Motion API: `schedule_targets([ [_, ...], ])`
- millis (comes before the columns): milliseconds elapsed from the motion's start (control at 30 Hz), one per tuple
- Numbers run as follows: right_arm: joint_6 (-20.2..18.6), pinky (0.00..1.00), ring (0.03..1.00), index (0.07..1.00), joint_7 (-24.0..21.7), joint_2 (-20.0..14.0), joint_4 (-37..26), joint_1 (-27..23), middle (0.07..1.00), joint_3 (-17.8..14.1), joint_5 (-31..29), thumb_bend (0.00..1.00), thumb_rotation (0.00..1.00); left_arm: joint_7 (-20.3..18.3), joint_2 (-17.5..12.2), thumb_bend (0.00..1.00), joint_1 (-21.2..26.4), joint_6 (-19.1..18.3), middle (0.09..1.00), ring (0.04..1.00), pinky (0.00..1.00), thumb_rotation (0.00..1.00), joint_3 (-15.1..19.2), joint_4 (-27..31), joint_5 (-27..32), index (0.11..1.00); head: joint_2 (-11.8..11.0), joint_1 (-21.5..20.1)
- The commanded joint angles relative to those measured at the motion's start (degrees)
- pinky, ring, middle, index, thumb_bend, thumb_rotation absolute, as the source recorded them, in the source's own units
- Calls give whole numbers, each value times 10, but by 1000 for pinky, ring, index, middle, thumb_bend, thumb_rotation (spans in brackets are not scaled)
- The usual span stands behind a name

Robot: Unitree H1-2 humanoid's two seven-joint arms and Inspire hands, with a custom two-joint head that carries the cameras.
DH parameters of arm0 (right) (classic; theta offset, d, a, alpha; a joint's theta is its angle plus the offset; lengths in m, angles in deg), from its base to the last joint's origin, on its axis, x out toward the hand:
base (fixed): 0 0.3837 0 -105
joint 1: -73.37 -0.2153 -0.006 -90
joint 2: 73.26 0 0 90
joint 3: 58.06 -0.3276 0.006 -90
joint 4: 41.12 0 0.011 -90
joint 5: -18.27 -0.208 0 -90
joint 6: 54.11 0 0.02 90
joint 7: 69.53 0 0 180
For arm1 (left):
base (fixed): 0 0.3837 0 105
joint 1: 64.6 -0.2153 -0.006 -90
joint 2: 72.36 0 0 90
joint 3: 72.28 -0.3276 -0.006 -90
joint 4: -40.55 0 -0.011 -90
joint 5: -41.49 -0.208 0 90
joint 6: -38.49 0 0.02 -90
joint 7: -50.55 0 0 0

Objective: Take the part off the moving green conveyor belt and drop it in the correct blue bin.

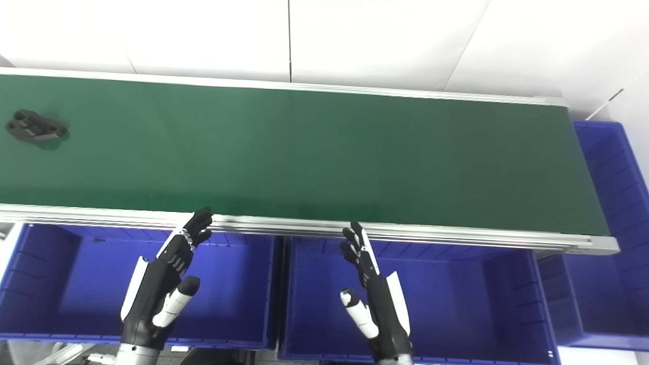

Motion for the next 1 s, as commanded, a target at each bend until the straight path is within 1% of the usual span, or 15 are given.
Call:
schedule_targets([
  [0, 37, 893, 903, 1000, 5, 6, -10, 1, 949, 0, 1, 863, 1000, -7, -7, 675, -2, 9, 973, 961, 972, 803, -7, 8, 18, 969, 1, 0],
  [67, 36, 896, 906, 1000, 5, 6, -9, 1, 951, 0, 1, 872, 1000, -10, -8, 685, -1, 3, 987, 970, 987, 798, -8, 8, 24, 993, -2, 1],
  [167, 38, 901, 915, 1000, 6, 6, -7, 0, 962, -1, 3, 874, 1000, -11, -10, 687, 0, 1, 999, 974, 993, 803, -8, 7, 21, 1000, -3, 1],
  [300, 48, 898, 925, 1000, 11, 6, -1, -3, 975, -2, 14, 857, 1000, -11, -14, 694, 1, -4, 1000, 983, 1000, 812, -9, 8, 19, 1000, -3, 1],
  [367, 52, 902, 931, 1000, 11, 7, 1, -3, 981, -2, 16, 853, 1000, -13, -16, 697, 2, -6, 1000, 983, 1000, 798, -10, 8, 20, 1000, -4, 0],
  [400, 53, 902, 934, 1000, 12, 8, 1, -3, 982, -2, 16, 850, 1000, -14, -18, 702, 3, -3, 1000, 988, 1000, 812, -11, 7, 23, 1000, -4, 0],
  [467, 54, 904, 937, 1000, 11, 7, 2, -4, 986, -2, 14, 851, 1000, -12, -17, 689, 3, -2, 1000, 984, 1000, 797, -11, 7, 24, 1000, -4, -1],
  [600, 54, 905, 940, 1000, 11, 9, 4, -4, 985, -2, 13, 855, 1000, -9, -17, 696, 3, -2, 1000, 978, 1000, 804, -10, 6, 20, 1000, -5, -1],
  [867, 58, 899, 937, 1000, 14, 12, 7, -4, 985, -1, 19, 839, 1000, -12, -18, 675, 1, -7, 1000, 985, 1000, 801, -12, 8, 27, 1000, -6, -4],
  [967, 58, 896, 934, 1000, 14, 13, 8, -4, 982, 0, 18, 836, 1000, -7, -16, 684, 1, -3, 1000, 971, 989, 806, -10, 5, 21, 1000, -9, -5],
])
